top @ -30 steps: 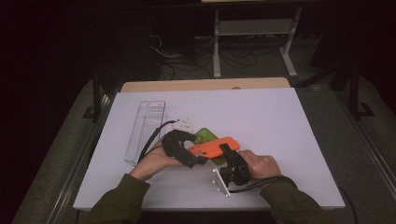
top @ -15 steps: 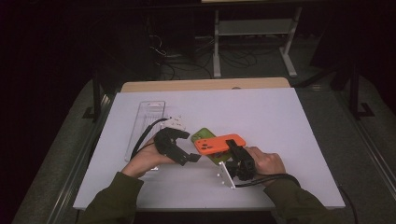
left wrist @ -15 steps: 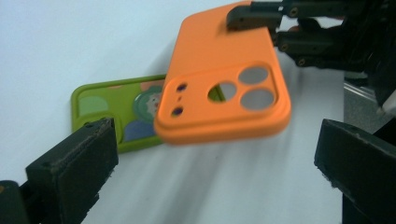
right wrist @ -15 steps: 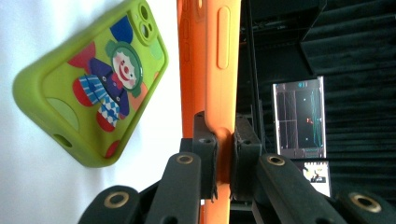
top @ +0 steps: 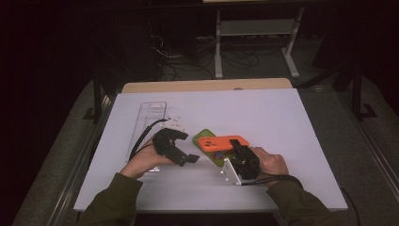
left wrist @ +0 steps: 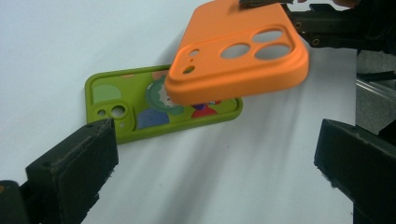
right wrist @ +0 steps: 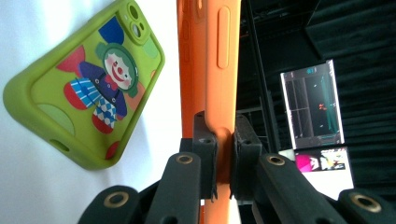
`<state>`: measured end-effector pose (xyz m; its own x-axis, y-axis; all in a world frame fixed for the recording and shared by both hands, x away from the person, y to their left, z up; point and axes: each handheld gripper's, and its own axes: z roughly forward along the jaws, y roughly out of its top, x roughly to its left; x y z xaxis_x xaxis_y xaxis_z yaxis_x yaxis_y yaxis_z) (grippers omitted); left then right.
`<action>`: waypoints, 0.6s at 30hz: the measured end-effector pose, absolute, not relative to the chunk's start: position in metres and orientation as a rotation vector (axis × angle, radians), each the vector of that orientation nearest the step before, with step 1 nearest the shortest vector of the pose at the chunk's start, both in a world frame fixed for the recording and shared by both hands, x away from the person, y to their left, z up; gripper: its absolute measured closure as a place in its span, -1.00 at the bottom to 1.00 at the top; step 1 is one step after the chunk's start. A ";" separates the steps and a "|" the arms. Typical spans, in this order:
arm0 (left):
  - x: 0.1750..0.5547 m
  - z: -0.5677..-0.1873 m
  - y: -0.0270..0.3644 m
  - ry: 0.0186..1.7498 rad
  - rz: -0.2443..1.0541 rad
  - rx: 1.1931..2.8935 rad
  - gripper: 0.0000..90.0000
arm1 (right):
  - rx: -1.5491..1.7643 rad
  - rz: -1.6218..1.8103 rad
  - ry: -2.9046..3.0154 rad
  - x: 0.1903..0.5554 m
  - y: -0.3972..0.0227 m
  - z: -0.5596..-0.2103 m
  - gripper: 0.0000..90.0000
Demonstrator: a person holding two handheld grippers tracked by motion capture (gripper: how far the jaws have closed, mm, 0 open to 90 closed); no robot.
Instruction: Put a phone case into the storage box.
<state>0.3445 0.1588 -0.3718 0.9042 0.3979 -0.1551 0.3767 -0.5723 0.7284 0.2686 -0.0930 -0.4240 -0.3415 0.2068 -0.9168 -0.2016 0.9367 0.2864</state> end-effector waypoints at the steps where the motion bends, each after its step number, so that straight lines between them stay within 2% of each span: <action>1: 0.345 -0.372 0.159 0.553 0.035 2.234 -1.00 | 0.007 0.415 1.877 0.269 -0.093 -0.424 0.82; 18: 0.346 -0.372 0.160 0.574 0.064 2.218 -1.00 | 0.294 0.628 1.996 0.277 -0.102 -0.414 0.82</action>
<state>0.3456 0.1599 -0.3716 0.8945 0.4234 -0.1436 0.3817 -0.5558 0.7385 0.2766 -0.1020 -0.4144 -0.4869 0.4538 -0.7463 -0.0552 0.8368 0.5448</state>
